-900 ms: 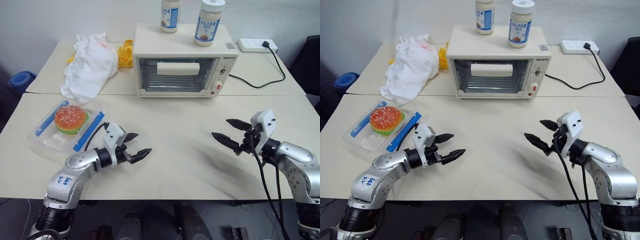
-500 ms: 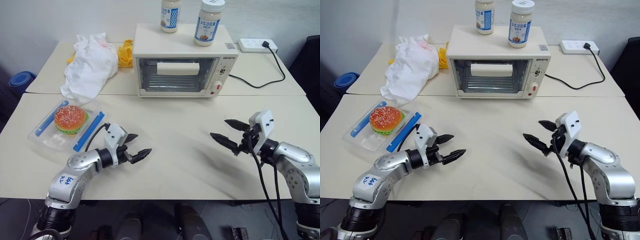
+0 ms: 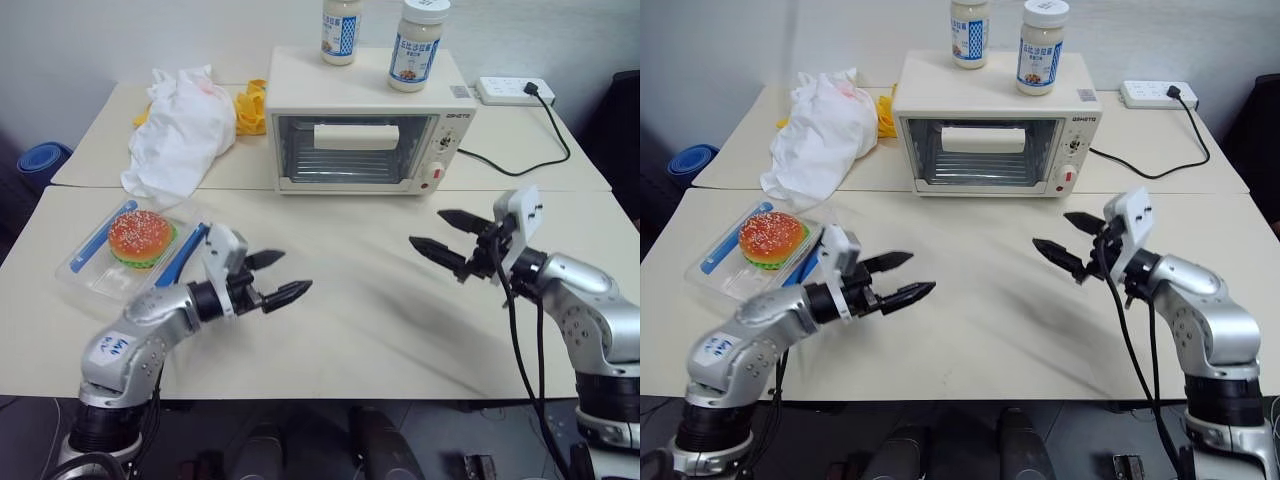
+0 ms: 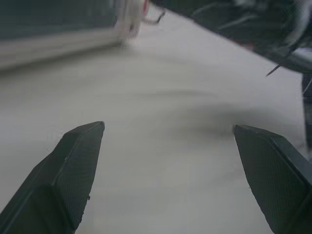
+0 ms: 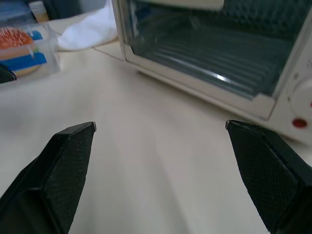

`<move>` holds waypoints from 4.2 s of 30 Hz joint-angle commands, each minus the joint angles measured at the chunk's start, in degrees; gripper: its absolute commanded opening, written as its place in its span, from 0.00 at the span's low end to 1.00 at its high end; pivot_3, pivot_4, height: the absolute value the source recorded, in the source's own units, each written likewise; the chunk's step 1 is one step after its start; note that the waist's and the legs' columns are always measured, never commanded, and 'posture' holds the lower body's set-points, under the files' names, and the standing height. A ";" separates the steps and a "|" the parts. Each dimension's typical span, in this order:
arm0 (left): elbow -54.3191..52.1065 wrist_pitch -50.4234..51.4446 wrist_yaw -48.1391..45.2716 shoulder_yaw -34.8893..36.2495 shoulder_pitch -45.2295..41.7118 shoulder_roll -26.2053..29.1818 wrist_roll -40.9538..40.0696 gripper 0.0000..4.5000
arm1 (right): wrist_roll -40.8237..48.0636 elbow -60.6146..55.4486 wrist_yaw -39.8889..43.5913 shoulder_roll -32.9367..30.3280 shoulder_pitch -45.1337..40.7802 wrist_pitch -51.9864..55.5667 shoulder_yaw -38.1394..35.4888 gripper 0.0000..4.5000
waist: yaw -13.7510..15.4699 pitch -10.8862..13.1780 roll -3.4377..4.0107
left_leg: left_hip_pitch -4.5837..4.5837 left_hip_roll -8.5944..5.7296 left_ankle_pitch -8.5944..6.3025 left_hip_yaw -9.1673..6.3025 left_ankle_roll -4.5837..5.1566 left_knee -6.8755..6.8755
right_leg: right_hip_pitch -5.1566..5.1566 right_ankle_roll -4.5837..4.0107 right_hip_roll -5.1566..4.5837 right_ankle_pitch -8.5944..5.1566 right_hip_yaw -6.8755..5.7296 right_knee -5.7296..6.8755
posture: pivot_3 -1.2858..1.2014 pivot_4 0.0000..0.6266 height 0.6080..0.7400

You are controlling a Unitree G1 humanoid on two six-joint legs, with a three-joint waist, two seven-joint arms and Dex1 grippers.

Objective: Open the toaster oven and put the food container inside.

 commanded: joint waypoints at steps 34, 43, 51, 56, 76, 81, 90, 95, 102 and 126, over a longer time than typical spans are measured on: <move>11.03 -6.25 -8.73 -0.41 -14.84 10.34 4.44 1.00 | -11.59 20.42 5.04 12.39 -21.35 -12.87 8.94 0.99 | -1.58 0.03 0.05 | -0.17 0.04 0.00 0.06 -0.01 -0.12 | -0.26 0.00 -0.02 0.00 0.00 0.19 | 0.52 0.24 1.00; 20.74 -9.54 -11.41 -3.66 -24.33 9.78 8.27 1.00 | -9.25 10.77 4.92 13.36 -14.05 -8.26 8.86 0.99 | -1.72 0.03 0.05 | -0.20 0.05 0.00 0.20 -0.01 -0.12 | -0.52 -0.02 -0.01 -0.01 0.08 0.30 | 0.52 0.24 1.00; 42.57 -24.07 -16.01 -12.12 -38.52 4.89 21.14 0.80 | -8.06 3.62 2.92 14.75 -6.78 -5.83 8.76 1.00 | -1.52 0.03 0.05 | -0.24 0.03 0.01 0.39 -0.02 -0.12 | -0.67 -0.02 0.00 -0.01 0.20 0.39 | 0.52 0.24 1.00; 53.30 -31.46 -19.60 -14.31 -44.21 2.38 26.02 0.45 | -7.48 0.44 1.21 15.29 -3.48 -4.86 8.56 1.00 | -1.83 0.03 0.05 | -0.41 0.05 0.01 0.43 -0.02 -0.16 | -0.85 -0.02 0.02 -0.01 0.22 0.45 | 0.52 0.24 1.00; 59.19 -39.58 -24.99 -19.01 -40.13 -1.62 36.54 0.01 | -1.01 -21.28 -0.67 4.18 14.30 4.63 2.08 1.00 | -0.96 0.03 0.04 | -0.52 0.02 -0.02 0.44 0.06 -0.10 | -0.87 0.00 -0.03 0.00 0.22 0.42 | 0.52 0.24 1.00; 54.86 -39.98 -24.71 -20.99 -36.11 -2.08 38.87 0.01 | 7.77 -29.51 2.30 -3.50 23.06 9.15 -5.46 1.00 | -0.06 0.03 0.03 | -0.45 0.00 -0.02 0.47 0.06 0.10 | -0.80 0.01 0.00 0.00 0.27 0.37 | 0.52 0.24 1.00; 49.23 -40.11 -21.56 -24.99 -30.82 -3.47 44.64 0.01 | 17.26 -31.49 -2.10 -8.19 21.28 12.21 -13.62 1.00 | 0.07 0.04 0.01 | -0.06 -0.01 0.02 0.29 0.16 0.16 | -0.18 0.05 0.05 0.02 0.23 0.25 | 0.52 0.24 1.00; 42.87 -35.37 -19.88 -24.40 -26.98 -2.29 45.61 0.01 | 25.22 -31.92 -3.75 -10.23 17.45 13.88 -15.68 1.00 | 0.16 0.04 0.01 | -0.09 -0.02 0.02 0.23 0.16 0.15 | -0.18 0.05 0.02 0.02 0.21 0.24 | 0.52 0.24 1.00; 17.74 -17.43 -16.05 -11.34 -18.38 1.02 35.13 0.01 | 27.04 -28.65 -2.81 -13.67 11.99 13.59 -13.29 1.00 | 0.06 0.06 -0.01 | -0.15 0.03 0.02 0.19 0.16 0.15 | -0.21 0.04 0.03 0.02 0.17 0.23 | 0.52 0.24 1.00; -31.13 44.57 6.46 59.33 16.73 -10.31 16.43 1.00 | 9.63 2.25 23.10 -8.62 -15.26 3.58 11.16 1.00 | 0.74 0.03 -0.06 | -0.08 0.06 -0.07 -0.20 0.04 0.22 | 0.08 -0.10 -0.05 -0.06 -0.37 -0.03 | 0.52 0.24 1.00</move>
